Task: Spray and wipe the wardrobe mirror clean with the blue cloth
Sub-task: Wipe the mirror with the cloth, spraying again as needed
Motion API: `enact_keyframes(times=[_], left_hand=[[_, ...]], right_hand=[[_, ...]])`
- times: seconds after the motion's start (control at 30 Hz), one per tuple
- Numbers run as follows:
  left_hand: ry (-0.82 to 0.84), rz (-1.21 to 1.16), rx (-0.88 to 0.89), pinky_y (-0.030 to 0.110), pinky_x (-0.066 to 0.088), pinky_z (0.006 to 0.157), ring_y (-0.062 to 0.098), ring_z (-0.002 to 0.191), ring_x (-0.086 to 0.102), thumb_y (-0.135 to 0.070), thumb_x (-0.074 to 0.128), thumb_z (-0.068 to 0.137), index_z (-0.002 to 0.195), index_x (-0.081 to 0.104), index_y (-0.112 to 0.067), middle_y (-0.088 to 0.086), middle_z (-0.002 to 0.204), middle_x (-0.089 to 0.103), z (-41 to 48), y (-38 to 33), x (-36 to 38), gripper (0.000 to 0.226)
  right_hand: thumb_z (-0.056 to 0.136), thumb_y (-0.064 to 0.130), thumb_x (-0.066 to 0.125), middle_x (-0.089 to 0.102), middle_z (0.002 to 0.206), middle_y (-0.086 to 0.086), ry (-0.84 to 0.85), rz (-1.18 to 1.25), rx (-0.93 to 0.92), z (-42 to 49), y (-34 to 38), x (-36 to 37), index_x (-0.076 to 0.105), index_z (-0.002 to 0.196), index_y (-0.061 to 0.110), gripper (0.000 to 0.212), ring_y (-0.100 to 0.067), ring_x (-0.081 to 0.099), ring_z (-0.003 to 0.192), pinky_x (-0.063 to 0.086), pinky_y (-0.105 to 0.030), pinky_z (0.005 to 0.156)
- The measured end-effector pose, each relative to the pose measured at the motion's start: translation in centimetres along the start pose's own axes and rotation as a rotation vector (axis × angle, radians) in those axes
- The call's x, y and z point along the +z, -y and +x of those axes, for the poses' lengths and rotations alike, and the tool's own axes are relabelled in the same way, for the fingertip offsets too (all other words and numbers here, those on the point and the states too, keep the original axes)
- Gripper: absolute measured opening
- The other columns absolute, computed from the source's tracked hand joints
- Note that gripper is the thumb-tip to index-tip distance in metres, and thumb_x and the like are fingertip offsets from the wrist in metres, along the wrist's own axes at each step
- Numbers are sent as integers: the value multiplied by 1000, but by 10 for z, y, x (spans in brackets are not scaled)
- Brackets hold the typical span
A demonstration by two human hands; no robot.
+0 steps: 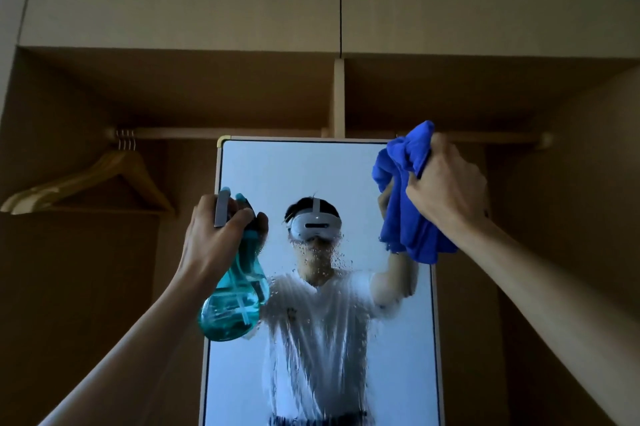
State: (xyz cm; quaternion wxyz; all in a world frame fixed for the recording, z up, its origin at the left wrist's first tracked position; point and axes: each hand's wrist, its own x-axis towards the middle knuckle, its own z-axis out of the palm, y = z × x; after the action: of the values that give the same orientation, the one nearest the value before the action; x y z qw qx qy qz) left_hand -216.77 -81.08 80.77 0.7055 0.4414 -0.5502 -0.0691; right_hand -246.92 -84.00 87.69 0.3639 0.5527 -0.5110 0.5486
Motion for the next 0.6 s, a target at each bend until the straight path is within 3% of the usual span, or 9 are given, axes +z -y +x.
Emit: enact_keyframes(times=[0.3,0.47,0.6], left_hand=[[41,-62,-23,47,52,83,29,95,63,-27,65,95,116,55,-22,8,106,64,5,7,-12,23],[73,-99,-47,48,51,80,30,90,63,-37,63,79,105,56,-26,9,100,65,1,4,-21,29],[82,-144,-77,52,52,83,32,92,63,-39,59,70,103,55,-26,10,98,65,-1,3,-29,36]], right_hand=[[88,26,64,60,105,-10,5,14,7,-2,27,5,49,118,11,37,-32,65,79,44,-34,61],[85,25,63,60,105,-8,45,86,-92,-7,85,18,48,118,14,38,-35,65,78,54,-44,66],[87,25,62,59,116,-9,53,68,-146,-10,134,26,46,131,13,49,-39,65,88,40,-37,65]])
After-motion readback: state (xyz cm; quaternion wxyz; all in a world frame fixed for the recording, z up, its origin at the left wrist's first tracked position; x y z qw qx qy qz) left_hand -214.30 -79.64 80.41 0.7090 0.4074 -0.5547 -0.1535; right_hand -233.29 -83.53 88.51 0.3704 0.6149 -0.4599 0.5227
